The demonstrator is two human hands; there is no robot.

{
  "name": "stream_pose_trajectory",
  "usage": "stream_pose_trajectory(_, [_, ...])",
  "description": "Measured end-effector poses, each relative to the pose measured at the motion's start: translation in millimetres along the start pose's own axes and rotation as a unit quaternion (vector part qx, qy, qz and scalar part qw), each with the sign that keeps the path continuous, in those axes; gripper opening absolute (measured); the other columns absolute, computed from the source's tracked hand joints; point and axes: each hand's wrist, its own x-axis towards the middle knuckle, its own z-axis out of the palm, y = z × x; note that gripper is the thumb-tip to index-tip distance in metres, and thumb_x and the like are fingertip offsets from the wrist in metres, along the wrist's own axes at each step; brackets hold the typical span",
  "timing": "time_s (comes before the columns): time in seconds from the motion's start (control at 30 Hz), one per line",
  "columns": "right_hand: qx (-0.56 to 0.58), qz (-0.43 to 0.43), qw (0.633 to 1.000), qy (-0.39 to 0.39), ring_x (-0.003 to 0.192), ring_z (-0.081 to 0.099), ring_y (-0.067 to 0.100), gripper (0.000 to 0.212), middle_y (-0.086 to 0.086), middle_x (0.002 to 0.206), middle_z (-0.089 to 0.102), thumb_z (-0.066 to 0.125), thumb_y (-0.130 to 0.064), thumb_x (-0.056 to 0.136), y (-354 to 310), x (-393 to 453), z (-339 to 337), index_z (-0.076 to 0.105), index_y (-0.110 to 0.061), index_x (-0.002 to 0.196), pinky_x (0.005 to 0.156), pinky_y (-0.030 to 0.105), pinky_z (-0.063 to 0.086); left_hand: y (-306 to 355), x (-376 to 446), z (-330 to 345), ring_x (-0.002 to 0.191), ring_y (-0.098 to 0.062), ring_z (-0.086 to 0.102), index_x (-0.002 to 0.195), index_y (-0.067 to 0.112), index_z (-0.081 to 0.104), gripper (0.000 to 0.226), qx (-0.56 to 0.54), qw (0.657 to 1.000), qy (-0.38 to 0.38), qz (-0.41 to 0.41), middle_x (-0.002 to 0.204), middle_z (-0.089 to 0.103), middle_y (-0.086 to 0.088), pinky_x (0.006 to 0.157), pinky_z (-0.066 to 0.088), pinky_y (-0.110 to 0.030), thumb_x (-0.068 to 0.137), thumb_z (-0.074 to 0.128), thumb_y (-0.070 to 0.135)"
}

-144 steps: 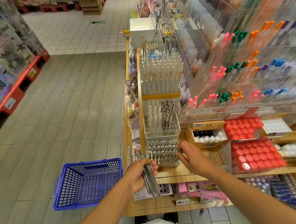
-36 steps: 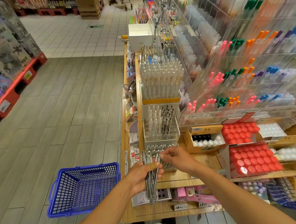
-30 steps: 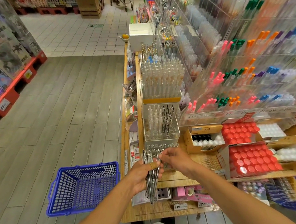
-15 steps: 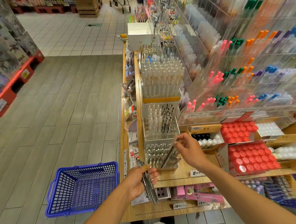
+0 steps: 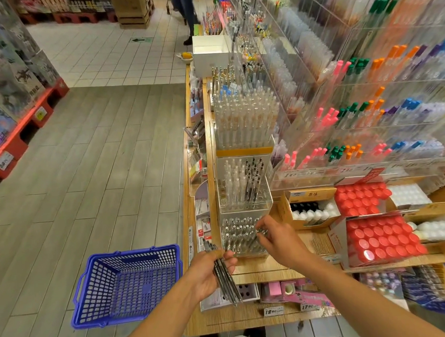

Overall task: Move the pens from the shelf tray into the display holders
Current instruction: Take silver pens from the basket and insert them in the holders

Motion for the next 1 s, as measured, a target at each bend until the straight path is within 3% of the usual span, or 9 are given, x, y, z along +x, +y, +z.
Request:
stream_pose_trajectory(0.07, [-0.024,-0.015,1.0,-0.008,0.048,0.049,0.0,0.015,-0.015,0.053,0.048,0.06,-0.021,0.095,1,0,4,0.053,-0.022,0.108,0.047,0.013,0.031,1,1,0,0.066,-0.028,0.072,0.114,-0.005,0.054,0.016,0.009,1.0,0.003,-0.001,0.08,0.073,-0.019,0.061,0.059,-0.038,0.1,0.048,0.002])
stream_pose_trajectory(0.13, [-0.045,-0.027,0.999,-0.012,0.06,0.052,-0.001,0.014,-0.013,0.072,0.06,0.06,-0.022,0.094,2,0,8,0.055,-0.021,0.108,0.055,0.016,0.039,1,1,-1,0.067,-0.028,0.073,0.111,-0.005,0.055,0.015,0.012,1.0,0.0,-0.003,0.08,0.073,-0.019,0.061,0.059,-0.038,0.099,0.05,0.002])
stream_pose_trajectory(0.23, [-0.063,-0.051,0.997,0.007,0.079,0.055,0.008,0.013,-0.005,0.093,0.066,0.065,-0.019,0.09,3,1,12,0.063,-0.018,0.103,0.066,0.016,0.038,2,0,-2,0.071,-0.029,0.073,0.11,-0.005,0.057,0.014,0.011,1.0,-0.009,-0.003,0.086,0.074,-0.02,0.061,0.06,-0.038,0.097,0.054,0.003])
stream_pose_trajectory(0.53, [-0.071,-0.051,0.995,0.044,0.089,0.051,0.011,0.012,-0.007,0.091,0.057,0.068,-0.015,0.083,1,5,16,0.067,-0.016,0.095,0.076,0.021,0.044,6,0,1,0.08,-0.031,0.074,0.117,-0.005,0.054,0.022,0.011,1.0,-0.028,-0.005,0.104,0.074,-0.023,0.065,0.062,-0.039,0.096,0.057,0.003])
stream_pose_trajectory(0.7, [-0.088,-0.08,0.993,0.017,0.09,0.054,0.018,0.009,-0.002,0.091,0.057,0.07,-0.012,0.082,2,2,17,0.07,-0.012,0.091,0.077,0.029,0.048,9,-1,3,0.082,-0.031,0.073,0.12,-0.006,0.052,0.027,0.005,1.0,-0.029,-0.004,0.105,0.073,-0.023,0.068,0.06,-0.04,0.096,0.058,0.004])
stream_pose_trajectory(1.0, [-0.126,-0.057,0.99,0.006,0.098,0.054,0.019,0.02,-0.001,0.1,0.059,0.064,-0.02,0.088,-5,4,17,0.071,-0.016,0.106,0.084,0.029,0.046,8,-1,6,0.075,-0.028,0.072,0.121,-0.005,0.055,0.029,0.0,1.0,-0.024,0.003,0.105,0.074,-0.022,0.064,0.06,-0.037,0.094,0.061,0.005])
